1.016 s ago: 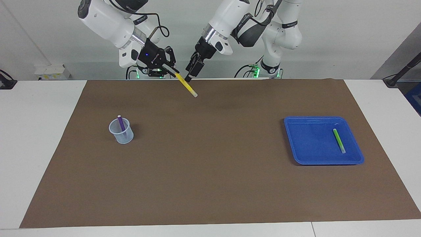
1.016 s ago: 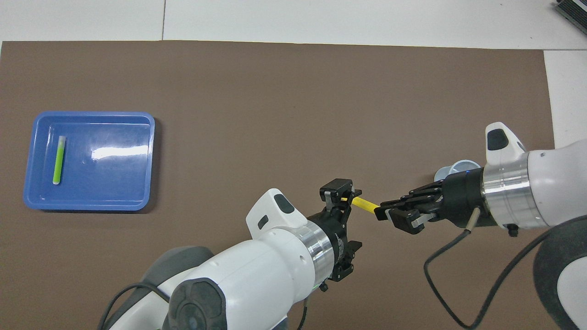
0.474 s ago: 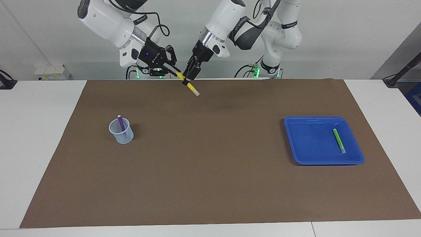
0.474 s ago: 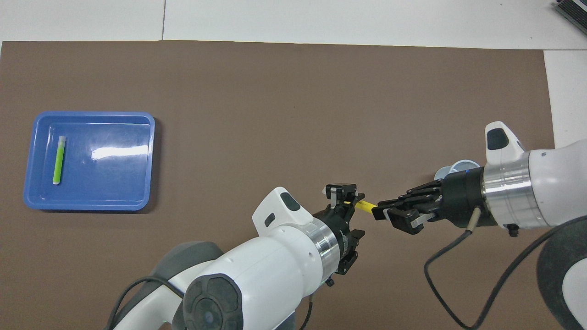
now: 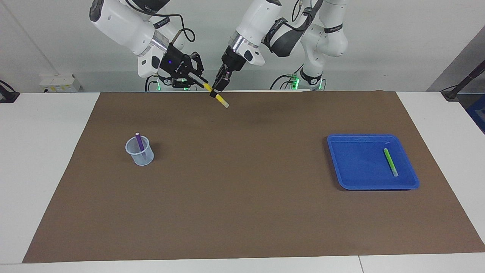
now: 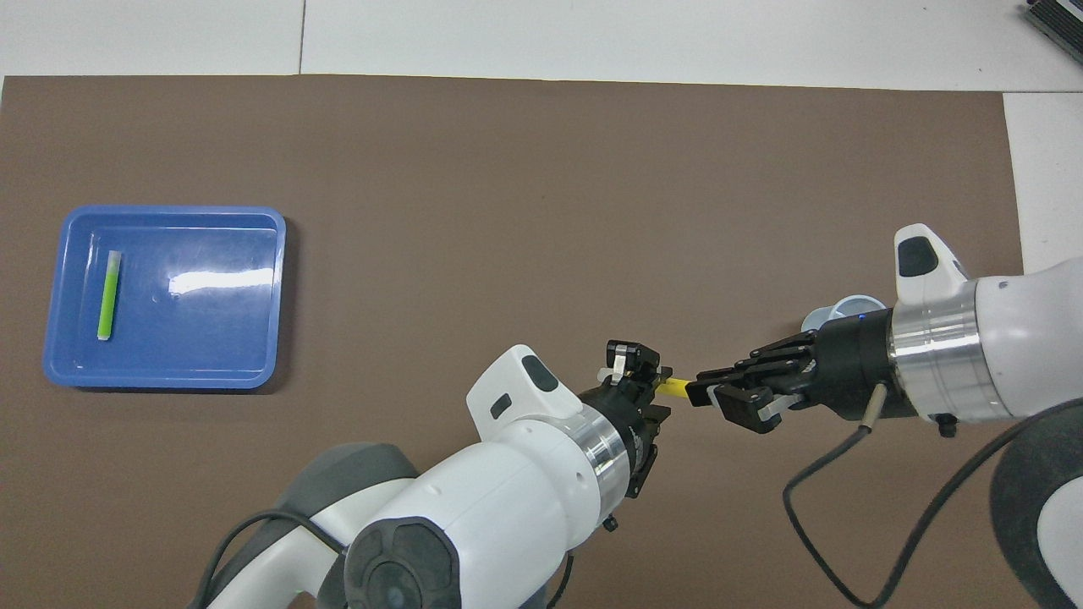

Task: Right arm passes pens to left for tray arrangement
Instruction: 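Close the left gripper on the yellow pen and open the right gripper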

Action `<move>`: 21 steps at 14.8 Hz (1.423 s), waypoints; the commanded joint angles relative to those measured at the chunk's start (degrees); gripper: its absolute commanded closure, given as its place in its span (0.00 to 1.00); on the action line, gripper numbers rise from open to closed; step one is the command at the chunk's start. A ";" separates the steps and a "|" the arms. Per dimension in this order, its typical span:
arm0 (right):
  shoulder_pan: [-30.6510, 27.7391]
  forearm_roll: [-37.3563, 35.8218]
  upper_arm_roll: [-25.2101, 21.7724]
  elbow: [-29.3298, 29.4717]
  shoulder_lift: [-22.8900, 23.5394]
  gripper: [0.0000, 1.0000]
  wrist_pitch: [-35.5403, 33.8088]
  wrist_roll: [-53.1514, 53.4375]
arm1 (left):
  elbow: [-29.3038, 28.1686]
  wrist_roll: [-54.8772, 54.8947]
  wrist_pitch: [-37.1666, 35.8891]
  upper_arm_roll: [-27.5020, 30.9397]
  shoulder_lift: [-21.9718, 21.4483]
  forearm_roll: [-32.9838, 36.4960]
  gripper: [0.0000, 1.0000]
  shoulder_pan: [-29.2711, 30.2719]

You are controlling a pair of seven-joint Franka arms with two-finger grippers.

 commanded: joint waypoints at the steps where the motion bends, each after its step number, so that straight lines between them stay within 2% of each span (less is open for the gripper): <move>1: -0.26 1.61 0.06 -0.41 -0.67 1.00 0.67 -1.48 | 1.52 -1.38 -0.62 0.20 0.66 1.66 0.78 -0.51; 4: -0.26 1.61 0.06 -0.50 -0.67 1.00 0.67 -1.48 | 1.61 -1.29 -0.71 0.20 0.66 2.63 1.00 -0.51; 10: -0.17 1.61 0.24 -0.41 -0.67 1.00 0.76 -0.52 | 1.69 -1.38 -0.71 0.20 0.66 4.92 1.00 -0.51; 12: 0.00 1.53 0.32 -0.41 -0.67 1.00 0.76 2.90 | 1.61 -1.38 -0.63 0.20 0.66 4.92 1.00 -0.51; 13: 0.35 1.44 0.24 -0.41 -0.67 0.85 0.76 3.26 | 1.61 -1.29 -0.63 0.20 0.66 4.92 1.00 -0.51; 14: 0.36 1.18 0.24 -0.41 -0.67 0.42 0.76 3.27 | 1.61 -1.12 -0.71 0.20 0.66 5.09 1.00 -0.51; 15: 0.36 1.00 0.24 -0.41 -0.67 0.11 0.76 3.27 | 1.43 -0.94 -0.80 0.20 0.66 5.70 1.00 -0.51; 16: 0.45 1.00 0.24 -0.32 -0.67 0.00 0.76 3.36 | 1.34 -0.77 -0.98 0.20 0.66 5.88 1.00 -0.51; 19: 0.45 0.91 0.24 -0.32 -0.67 0.00 0.76 3.27 | 1.17 1.07 -2.38 0.20 0.66 6.85 1.00 0.01; 21: 0.36 0.74 0.24 -0.41 -0.67 0.00 0.76 3.09 | 0.82 7.02 -5.70 0.37 0.14 6.85 1.00 0.71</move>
